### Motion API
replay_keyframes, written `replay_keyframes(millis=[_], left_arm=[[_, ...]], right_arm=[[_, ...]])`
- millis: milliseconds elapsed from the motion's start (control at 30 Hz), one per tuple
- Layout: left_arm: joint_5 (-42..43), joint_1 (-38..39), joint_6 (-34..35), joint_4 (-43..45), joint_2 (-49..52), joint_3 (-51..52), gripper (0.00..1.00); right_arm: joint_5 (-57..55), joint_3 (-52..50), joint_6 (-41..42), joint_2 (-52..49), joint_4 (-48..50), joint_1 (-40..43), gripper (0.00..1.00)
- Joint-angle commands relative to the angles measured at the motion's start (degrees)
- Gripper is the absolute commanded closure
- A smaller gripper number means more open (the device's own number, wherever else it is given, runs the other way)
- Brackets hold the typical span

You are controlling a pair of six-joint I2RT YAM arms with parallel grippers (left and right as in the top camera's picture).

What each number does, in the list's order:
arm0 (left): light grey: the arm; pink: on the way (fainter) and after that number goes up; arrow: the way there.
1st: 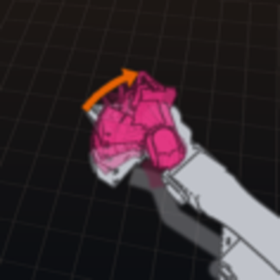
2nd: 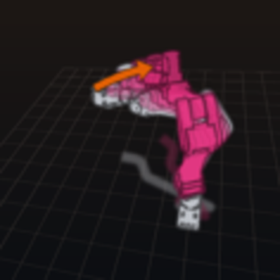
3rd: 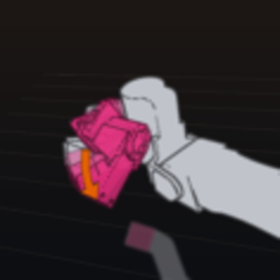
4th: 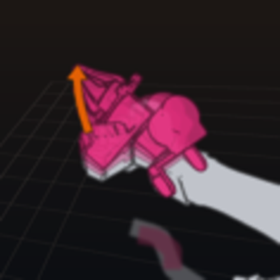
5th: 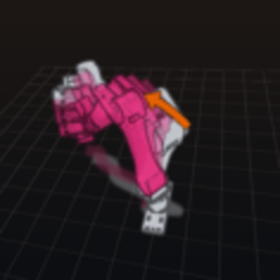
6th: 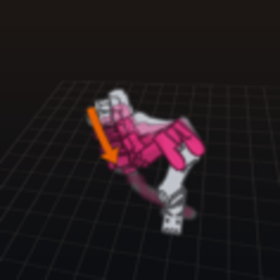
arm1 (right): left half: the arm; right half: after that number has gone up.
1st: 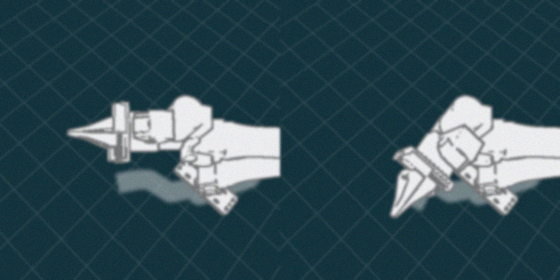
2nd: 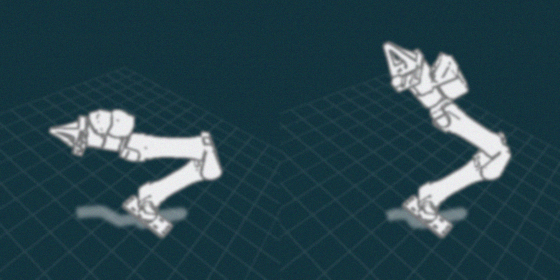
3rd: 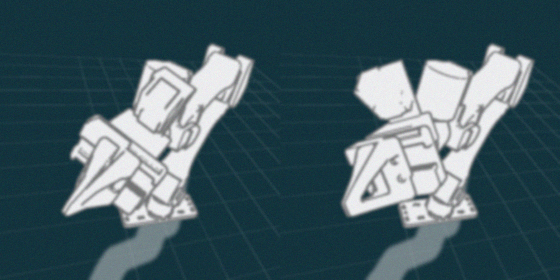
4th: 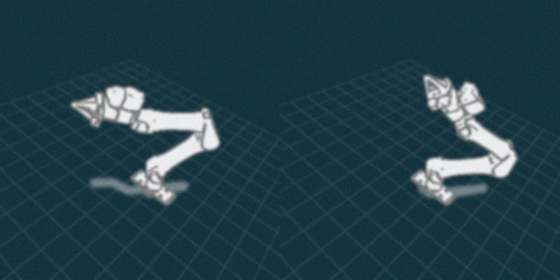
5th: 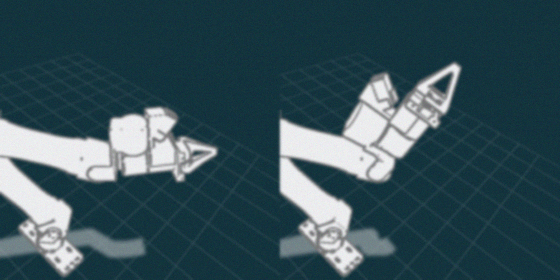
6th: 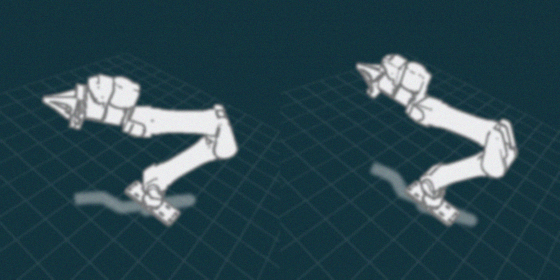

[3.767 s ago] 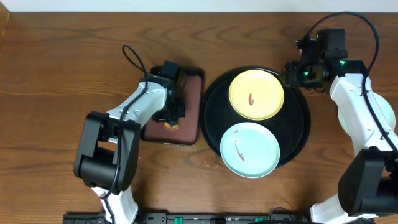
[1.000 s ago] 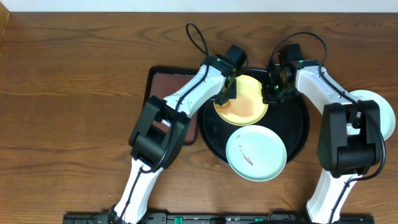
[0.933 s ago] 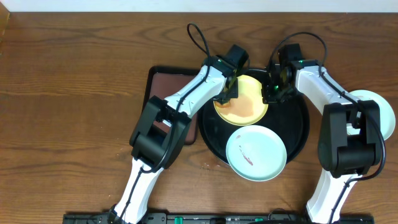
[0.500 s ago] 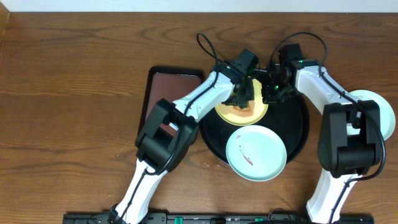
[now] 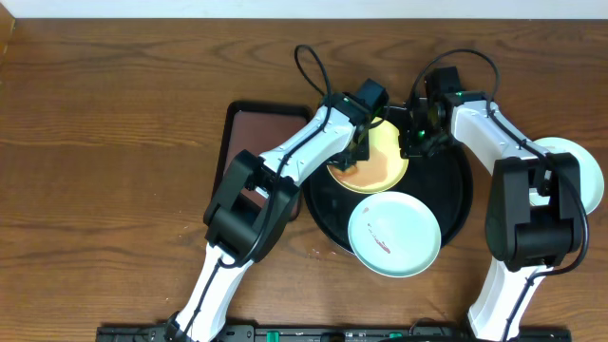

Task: Clean dirty plates on tray and stack at the side
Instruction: 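Scrub the yellow plate with the sponge while right gripper holds rim, then return the sponge to the small brown tray with the left gripper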

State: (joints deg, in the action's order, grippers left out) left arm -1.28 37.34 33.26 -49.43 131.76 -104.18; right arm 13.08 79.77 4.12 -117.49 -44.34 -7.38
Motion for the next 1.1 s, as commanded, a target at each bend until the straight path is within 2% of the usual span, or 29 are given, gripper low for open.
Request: replay_keyframes(millis=[0,133,267,500,667,867,1067], left_arm=[[-20.3,-1.3,-5.3,0.3,2.5,1.6,0.92],[-24.8,-1.2,-10.4,3.4,2.5,1.6,0.93],[-25.4,-1.2,-14.0,5.9,2.4,1.5,0.92],[-25.4,-1.2,-13.9,5.1,0.5,-1.0,0.93],[-25.3,-2.0,-10.3,5.8,-6.0,-1.1,0.92],[-19.5,-6.3,-10.0,2.8,-16.4,-1.1,0.92],[-7.1,-13.0,-10.0,-7.5,-22.8,-1.1,0.92]], right_arm=[[-0.8,-0.8,0.1,-0.5,-1.0,-0.6,0.99],[-0.8,-0.8,0.1,-0.5,-0.9,-0.6,0.99],[-0.8,-0.8,0.1,-0.5,-0.9,-0.6,0.99],[-0.9,-0.8,0.1,-0.5,-1.4,-0.5,0.99],[-0.8,-0.8,0.1,-0.5,-2.1,-0.5,0.99],[-0.8,-0.8,0.0,-0.5,-2.2,-0.5,0.99],[-0.9,-0.8,-0.6,-0.3,-1.6,-0.5,0.99]])
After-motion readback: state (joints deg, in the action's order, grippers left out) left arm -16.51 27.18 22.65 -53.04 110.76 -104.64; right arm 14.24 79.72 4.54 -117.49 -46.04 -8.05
